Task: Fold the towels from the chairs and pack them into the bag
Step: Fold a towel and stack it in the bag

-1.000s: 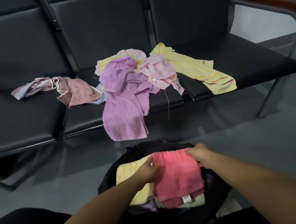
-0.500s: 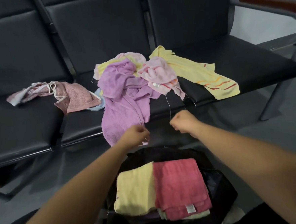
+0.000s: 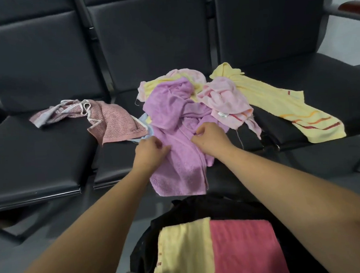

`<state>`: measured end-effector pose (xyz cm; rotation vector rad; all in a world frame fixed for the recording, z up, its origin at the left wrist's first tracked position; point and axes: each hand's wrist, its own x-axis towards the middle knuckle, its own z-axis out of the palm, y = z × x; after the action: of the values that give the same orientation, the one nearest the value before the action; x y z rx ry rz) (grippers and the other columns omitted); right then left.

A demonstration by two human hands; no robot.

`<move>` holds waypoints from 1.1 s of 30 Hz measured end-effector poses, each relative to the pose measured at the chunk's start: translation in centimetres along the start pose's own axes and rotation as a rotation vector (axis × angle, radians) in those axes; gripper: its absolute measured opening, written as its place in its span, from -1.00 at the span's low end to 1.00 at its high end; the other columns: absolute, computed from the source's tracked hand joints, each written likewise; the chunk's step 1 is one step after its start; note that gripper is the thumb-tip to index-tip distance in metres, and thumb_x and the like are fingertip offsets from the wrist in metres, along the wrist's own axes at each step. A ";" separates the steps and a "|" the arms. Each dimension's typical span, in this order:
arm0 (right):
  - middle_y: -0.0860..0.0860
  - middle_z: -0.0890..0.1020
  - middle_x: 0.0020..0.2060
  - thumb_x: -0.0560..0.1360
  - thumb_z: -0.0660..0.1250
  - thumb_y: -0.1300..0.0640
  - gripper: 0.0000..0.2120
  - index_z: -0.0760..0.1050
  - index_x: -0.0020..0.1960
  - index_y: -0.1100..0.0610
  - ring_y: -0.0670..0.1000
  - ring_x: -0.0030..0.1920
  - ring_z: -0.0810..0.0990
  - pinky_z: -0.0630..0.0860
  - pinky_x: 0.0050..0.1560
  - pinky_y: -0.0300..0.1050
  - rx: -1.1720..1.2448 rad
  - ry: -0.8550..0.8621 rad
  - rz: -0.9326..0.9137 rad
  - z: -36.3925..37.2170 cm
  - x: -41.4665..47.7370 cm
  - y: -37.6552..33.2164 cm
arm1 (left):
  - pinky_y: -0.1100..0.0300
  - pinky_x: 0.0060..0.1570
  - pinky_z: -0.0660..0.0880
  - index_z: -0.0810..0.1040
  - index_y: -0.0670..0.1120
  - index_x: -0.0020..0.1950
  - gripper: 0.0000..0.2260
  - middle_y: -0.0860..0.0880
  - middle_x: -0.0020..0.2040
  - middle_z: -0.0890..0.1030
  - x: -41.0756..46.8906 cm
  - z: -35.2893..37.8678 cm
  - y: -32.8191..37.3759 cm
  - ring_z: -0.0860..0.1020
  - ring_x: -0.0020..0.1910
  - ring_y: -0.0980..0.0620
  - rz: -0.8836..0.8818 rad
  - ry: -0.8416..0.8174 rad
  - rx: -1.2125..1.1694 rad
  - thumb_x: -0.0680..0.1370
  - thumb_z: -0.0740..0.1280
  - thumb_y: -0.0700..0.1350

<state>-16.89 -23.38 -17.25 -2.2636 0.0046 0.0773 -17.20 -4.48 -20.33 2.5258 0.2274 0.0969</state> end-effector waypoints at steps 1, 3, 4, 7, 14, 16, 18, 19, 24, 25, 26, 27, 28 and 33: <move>0.34 0.64 -0.11 0.51 0.39 0.19 -0.74 0.56 -0.02 0.44 0.27 -0.01 0.64 0.59 0.03 0.10 -0.033 -0.009 -0.009 0.5 0.2 0.0 | 0.06 -0.06 0.42 0.58 -0.18 -0.06 -0.78 -0.13 -0.06 0.63 0.1 0.2 0.0 0.56 0.01 -0.15 0.018 0.002 0.003 0.54 0.45 -0.02; 0.30 0.66 -0.05 0.50 0.44 0.18 -0.70 0.59 0.05 0.44 0.26 0.02 0.64 0.59 0.06 0.09 -0.095 -0.045 -0.034 1.3 0.6 -0.1 | 0.13 -0.12 0.35 0.55 -0.10 -0.09 -0.86 -0.05 -0.10 0.59 0.3 0.0 0.0 0.54 -0.04 -0.08 0.011 -0.012 -0.023 0.56 0.43 -0.06; 0.28 0.68 -0.05 0.50 0.45 0.18 -0.71 0.61 0.04 0.42 0.26 0.01 0.65 0.61 0.07 0.12 -0.124 -0.052 -0.040 1.7 0.8 -0.2 | 0.16 -0.12 0.33 0.54 -0.08 -0.10 -0.88 -0.03 -0.12 0.58 0.3 -0.1 0.0 0.53 -0.07 -0.05 0.004 -0.012 -0.043 0.56 0.42 -0.08; 0.22 0.57 -0.35 0.50 0.43 0.23 -0.75 0.53 -0.29 0.33 0.18 -0.26 0.56 0.55 -0.15 0.08 -0.094 -0.020 -0.018 2.1 1.1 -0.5 | 0.17 -0.17 0.36 0.56 -0.08 -0.12 -0.90 0.03 -0.25 0.57 0.5 -1.0 0.4 0.52 -0.17 0.02 -0.024 -0.010 -0.183 0.57 0.39 -0.12; 0.12 0.62 -0.20 0.56 0.43 0.16 -0.76 0.61 -0.05 0.38 0.08 -0.12 0.56 0.42 -0.20 -0.16 0.474 0.130 0.063 -0.1 0.2 -3.9 | 0.22 -0.34 0.32 0.43 -0.09 -0.22 -0.75 0.00 -0.35 0.39 -0.7 -4.2 2.3 0.35 -0.35 0.07 -0.259 -0.017 -0.999 0.62 0.18 -0.33; 0.07 0.63 -0.17 0.59 0.41 0.14 -0.77 0.62 -0.06 0.33 0.05 -0.09 0.58 0.50 -0.07 -0.11 0.623 0.105 0.055 -1.1 0.0 -4.6 | 0.25 -0.33 0.35 0.42 -0.11 -0.23 -0.72 -0.02 -0.34 0.40 -1.7 -5.1 2.8 0.38 -0.35 0.06 -0.264 -0.061 -1.208 0.62 0.13 -0.36; 0.08 0.72 0.00 0.60 0.38 0.16 -0.86 0.66 0.01 0.23 0.11 0.13 0.67 0.58 0.20 0.04 0.849 -0.010 0.041 -1.9 -0.6 -5.0 | 0.17 -0.16 0.48 0.54 -0.16 -0.11 -0.76 -0.07 -0.24 0.59 -3.1 -6.3 3.6 0.58 -0.27 0.01 -0.263 -0.170 -1.403 0.65 0.13 -0.28; 0.12 0.72 0.10 0.61 0.35 0.19 -0.84 0.65 0.10 0.24 0.15 0.21 0.66 0.56 0.29 0.09 0.964 -0.097 0.021 -2.4 -1.1 -5.2 | 0.09 -0.08 0.52 0.59 -0.18 -0.02 -0.75 -0.11 -0.14 0.66 -3.8 -6.9 4.0 0.66 -0.23 -0.03 -0.292 -0.263 -1.468 0.68 0.14 -0.18; 0.15 0.71 0.12 0.63 0.27 0.27 -0.77 0.64 0.20 0.28 0.06 0.14 0.70 0.62 0.14 -0.10 0.978 -0.594 -0.051 -4.0 -4.8 -5.6 | -0.12 0.16 0.53 0.58 -0.21 0.36 -0.40 -0.25 0.28 0.62 -6.1 -8.1 4.6 0.67 0.12 -0.23 -0.376 -0.624 -1.420 0.55 0.29 0.25; 0.13 0.71 0.13 0.62 0.30 0.24 -0.76 0.64 0.22 0.27 0.05 0.13 0.70 0.62 0.14 -0.10 0.893 -0.618 -0.033 -4.1 -5.2 -5.6 | -0.09 0.17 0.56 0.54 -0.22 0.41 -0.46 -0.23 0.28 0.61 -6.5 -8.2 4.8 0.66 0.14 -0.20 -0.351 -0.616 -1.399 0.56 0.33 0.12; 0.13 0.70 0.15 0.61 0.36 0.20 -0.74 0.64 0.25 0.25 0.06 0.12 0.69 0.61 0.13 -0.08 0.830 -0.591 0.000 -4.1 -5.4 -5.5 | -0.05 0.15 0.60 0.51 -0.24 0.42 -0.52 -0.23 0.25 0.61 -6.6 -8.2 4.8 0.65 0.13 -0.18 -0.317 -0.587 -1.403 0.58 0.34 -0.01; 0.14 0.69 0.16 0.59 0.41 0.12 -0.72 0.64 0.26 0.22 0.06 0.06 0.69 0.60 0.08 -0.05 0.806 -0.524 0.053 -4.0 -5.5 -5.3 | -0.02 0.12 0.62 0.51 -0.28 0.41 -0.57 -0.23 0.21 0.62 -6.7 -8.4 4.8 0.65 0.11 -0.18 -0.279 -0.547 -1.403 0.58 0.32 -0.11; 0.16 0.68 0.16 0.58 0.43 0.03 -0.69 0.65 0.25 0.18 0.08 0.02 0.70 0.60 0.04 -0.01 0.814 -0.453 0.112 -3.9 -5.4 -5.1 | -0.02 0.12 0.62 0.51 -0.31 0.39 -0.58 -0.24 0.20 0.62 -7.0 -8.4 4.8 0.64 0.12 -0.18 -0.236 -0.527 -1.402 0.57 0.32 -0.17; 0.17 0.72 0.11 0.57 0.39 -0.13 -0.58 0.62 0.25 0.17 0.16 0.13 0.70 0.62 0.15 0.12 1.018 -0.384 0.322 -3.6 -6.4 -5.3 | -0.02 0.08 0.61 0.52 -0.32 0.32 -0.57 -0.25 0.15 0.64 -9.4 -9.2 5.3 0.65 0.08 -0.18 -0.035 -0.750 -1.338 0.46 0.25 -0.28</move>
<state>-22.92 -22.90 -10.48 -1.1904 0.1666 0.5477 -26.77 -5.38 -9.91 1.0977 -0.0981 -0.5304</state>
